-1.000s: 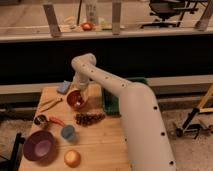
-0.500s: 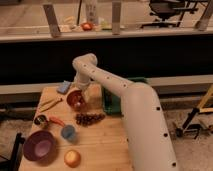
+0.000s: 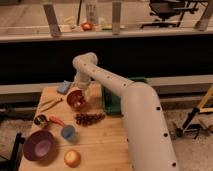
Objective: Place fork in red bowl
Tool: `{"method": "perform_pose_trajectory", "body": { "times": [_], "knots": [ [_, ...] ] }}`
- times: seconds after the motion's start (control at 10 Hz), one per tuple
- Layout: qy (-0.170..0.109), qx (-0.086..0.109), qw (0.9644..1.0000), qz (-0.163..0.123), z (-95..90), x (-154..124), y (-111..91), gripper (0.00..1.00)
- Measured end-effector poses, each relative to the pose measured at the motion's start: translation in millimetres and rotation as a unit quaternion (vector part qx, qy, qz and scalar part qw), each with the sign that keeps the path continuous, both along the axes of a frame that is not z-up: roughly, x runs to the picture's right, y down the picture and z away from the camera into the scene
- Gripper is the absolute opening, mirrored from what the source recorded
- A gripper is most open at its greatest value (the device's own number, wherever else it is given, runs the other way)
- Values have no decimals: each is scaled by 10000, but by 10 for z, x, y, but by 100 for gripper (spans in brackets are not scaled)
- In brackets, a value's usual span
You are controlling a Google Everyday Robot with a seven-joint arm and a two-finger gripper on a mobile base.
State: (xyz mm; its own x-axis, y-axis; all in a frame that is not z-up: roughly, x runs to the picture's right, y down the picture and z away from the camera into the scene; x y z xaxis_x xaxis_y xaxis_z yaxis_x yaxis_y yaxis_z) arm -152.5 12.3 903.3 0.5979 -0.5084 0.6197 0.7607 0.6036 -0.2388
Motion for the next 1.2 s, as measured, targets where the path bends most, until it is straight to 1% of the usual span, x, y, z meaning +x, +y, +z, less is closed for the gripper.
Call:
{"method": "perform_pose_trajectory", "body": {
  "times": [0.4,0.8,1.2],
  "knots": [
    [-11,-9,10000,-6,20,42,-25,80],
    [-45,56,10000,12,19,54,-72,80],
    [-38,53,10000,16,24,68,-69,80]
  ]
}}
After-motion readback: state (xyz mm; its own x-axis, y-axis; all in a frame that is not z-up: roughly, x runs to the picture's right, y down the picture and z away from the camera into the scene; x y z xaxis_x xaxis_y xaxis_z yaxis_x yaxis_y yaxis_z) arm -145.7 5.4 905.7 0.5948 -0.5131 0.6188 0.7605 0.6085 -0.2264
